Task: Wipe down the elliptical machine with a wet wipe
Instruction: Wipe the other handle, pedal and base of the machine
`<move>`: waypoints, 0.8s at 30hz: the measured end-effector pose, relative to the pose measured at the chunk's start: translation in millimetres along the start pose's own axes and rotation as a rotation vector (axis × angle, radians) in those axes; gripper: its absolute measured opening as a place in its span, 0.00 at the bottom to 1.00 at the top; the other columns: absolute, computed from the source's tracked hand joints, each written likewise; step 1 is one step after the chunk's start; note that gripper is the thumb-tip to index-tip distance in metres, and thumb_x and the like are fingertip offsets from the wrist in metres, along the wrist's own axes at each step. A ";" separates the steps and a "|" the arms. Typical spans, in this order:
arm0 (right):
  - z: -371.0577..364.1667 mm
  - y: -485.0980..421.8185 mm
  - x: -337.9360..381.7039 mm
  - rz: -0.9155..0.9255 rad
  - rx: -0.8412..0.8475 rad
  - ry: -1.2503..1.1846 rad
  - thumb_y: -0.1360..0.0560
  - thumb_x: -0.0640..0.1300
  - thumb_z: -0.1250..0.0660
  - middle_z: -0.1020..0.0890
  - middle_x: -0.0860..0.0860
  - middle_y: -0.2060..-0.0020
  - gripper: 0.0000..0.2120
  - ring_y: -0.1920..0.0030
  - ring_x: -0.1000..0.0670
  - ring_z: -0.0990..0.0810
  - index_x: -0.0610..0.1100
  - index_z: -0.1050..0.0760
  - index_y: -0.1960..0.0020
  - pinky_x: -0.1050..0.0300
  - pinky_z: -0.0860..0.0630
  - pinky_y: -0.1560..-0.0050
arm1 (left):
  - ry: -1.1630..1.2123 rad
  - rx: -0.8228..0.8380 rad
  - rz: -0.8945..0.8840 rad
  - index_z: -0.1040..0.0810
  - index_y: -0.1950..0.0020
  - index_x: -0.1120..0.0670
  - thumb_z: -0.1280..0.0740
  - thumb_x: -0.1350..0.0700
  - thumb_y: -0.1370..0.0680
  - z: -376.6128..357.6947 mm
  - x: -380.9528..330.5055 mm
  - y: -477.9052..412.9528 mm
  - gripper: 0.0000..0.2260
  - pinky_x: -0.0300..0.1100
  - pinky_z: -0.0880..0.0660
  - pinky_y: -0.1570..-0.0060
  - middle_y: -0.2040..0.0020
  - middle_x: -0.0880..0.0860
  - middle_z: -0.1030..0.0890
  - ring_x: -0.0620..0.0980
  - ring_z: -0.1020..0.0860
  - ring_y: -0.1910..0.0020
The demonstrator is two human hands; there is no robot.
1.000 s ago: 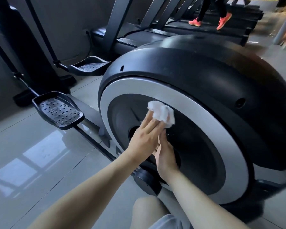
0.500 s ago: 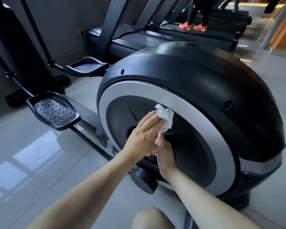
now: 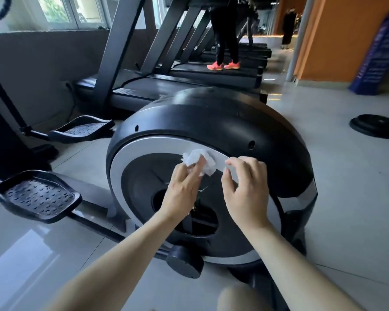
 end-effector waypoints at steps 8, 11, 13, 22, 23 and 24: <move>-8.3 -23.8 -23.1 -0.031 0.037 0.444 0.18 0.56 0.39 0.32 0.43 0.23 0.29 0.22 0.42 0.35 0.42 0.32 0.23 0.39 0.42 0.24 | 0.022 -0.062 -0.080 0.19 0.43 0.52 0.29 0.66 0.24 10.8 18.7 -6.6 0.13 0.38 0.27 0.44 0.49 0.50 0.20 0.53 0.24 0.51; -8.1 -23.1 -22.5 -0.034 0.039 0.436 0.18 0.56 0.40 0.33 0.43 0.22 0.29 0.22 0.42 0.36 0.43 0.33 0.22 0.40 0.42 0.24 | 0.039 -0.070 -0.016 0.18 0.49 0.53 0.28 0.68 0.26 11.4 15.7 -8.7 0.12 0.33 0.30 0.47 0.51 0.47 0.21 0.51 0.25 0.54; -7.2 -24.5 -20.8 -0.042 0.036 0.424 0.18 0.56 0.39 0.32 0.44 0.23 0.28 0.22 0.42 0.36 0.43 0.32 0.23 0.41 0.42 0.24 | 0.030 0.016 -0.161 0.17 0.50 0.54 0.29 0.65 0.24 -2.4 -2.6 -10.8 0.07 0.41 0.25 0.54 0.54 0.47 0.23 0.51 0.26 0.58; 0.8 -69.8 -14.8 -0.048 -0.072 0.234 0.21 0.49 0.37 0.21 0.48 0.52 0.11 0.51 0.42 0.25 0.44 0.21 0.46 0.47 0.29 0.47 | 0.100 -0.148 0.018 0.18 0.39 0.55 0.33 0.67 0.23 57.3 -15.1 -67.7 0.15 0.42 0.28 0.41 0.42 0.49 0.27 0.52 0.27 0.42; -2.6 -73.9 -12.5 -0.063 -0.064 0.226 0.21 0.48 0.37 0.22 0.48 0.53 0.10 0.52 0.43 0.27 0.44 0.21 0.47 0.48 0.29 0.48 | 0.054 -0.185 0.114 0.18 0.38 0.54 0.35 0.66 0.22 66.0 -6.8 -81.8 0.15 0.43 0.31 0.38 0.39 0.51 0.28 0.53 0.29 0.39; -6.5 -75.8 -10.9 -0.080 -0.059 0.211 0.22 0.48 0.37 0.23 0.47 0.53 0.10 0.53 0.43 0.29 0.44 0.21 0.47 0.48 0.29 0.49 | 0.005 -0.195 0.189 0.19 0.36 0.53 0.36 0.65 0.21 71.6 0.9 -93.9 0.16 0.45 0.34 0.35 0.37 0.52 0.26 0.55 0.31 0.36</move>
Point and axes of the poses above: each hand's wrist, its own y-axis away from the middle knuckle, its own z-axis out of the back of the hand, x = y × z, the point moved 2 cm from there along -y, towards the middle knuckle
